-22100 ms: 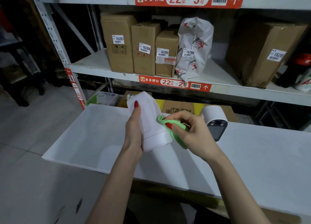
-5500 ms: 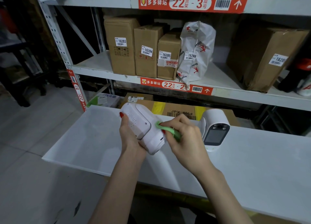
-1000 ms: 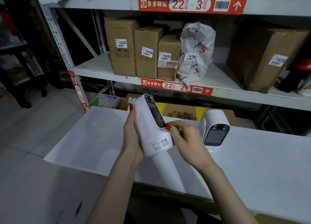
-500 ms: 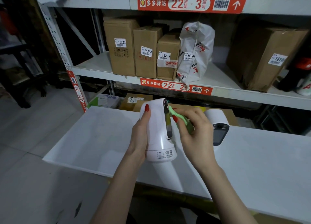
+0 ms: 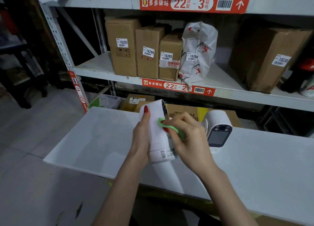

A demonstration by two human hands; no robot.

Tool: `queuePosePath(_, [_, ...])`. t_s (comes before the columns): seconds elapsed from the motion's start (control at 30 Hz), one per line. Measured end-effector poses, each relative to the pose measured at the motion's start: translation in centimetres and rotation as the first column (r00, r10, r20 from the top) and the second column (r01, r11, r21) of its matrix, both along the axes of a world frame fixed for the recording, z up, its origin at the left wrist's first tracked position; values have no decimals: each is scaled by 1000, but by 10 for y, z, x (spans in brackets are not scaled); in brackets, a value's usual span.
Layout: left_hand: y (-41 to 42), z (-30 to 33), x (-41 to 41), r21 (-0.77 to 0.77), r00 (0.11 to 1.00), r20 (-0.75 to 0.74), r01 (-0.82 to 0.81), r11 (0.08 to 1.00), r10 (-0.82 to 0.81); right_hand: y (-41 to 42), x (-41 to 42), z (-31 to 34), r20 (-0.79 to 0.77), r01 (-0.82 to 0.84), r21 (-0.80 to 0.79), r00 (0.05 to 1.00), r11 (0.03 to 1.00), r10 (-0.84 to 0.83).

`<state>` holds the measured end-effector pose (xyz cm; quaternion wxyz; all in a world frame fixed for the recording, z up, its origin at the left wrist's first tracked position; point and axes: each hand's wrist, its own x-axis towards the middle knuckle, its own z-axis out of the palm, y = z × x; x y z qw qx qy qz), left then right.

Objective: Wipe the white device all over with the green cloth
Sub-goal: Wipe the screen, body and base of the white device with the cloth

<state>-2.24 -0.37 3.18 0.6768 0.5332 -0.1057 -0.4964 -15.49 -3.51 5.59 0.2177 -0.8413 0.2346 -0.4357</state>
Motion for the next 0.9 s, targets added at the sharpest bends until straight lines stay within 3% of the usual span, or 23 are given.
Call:
queuePosePath(0.17, [3,-1,7,-30,956,-277,-113,993,100,3,1,0,-104,-83,58,991,995,88])
queuePosePath(0.37, [4,-4,18,-20,942,-263,-220,975,207,3,-1,2,-31,-41,98,999,994,45])
queuePosePath(0.7, [5,4,8,-71,917,-397,-66,995,32,2,-2,5,85,113,65,989,991,-118])
queuePosePath(0.9, [6,3,7,-50,876,-480,-89,995,54,-4,-3,3,150,239,95,956,966,-251])
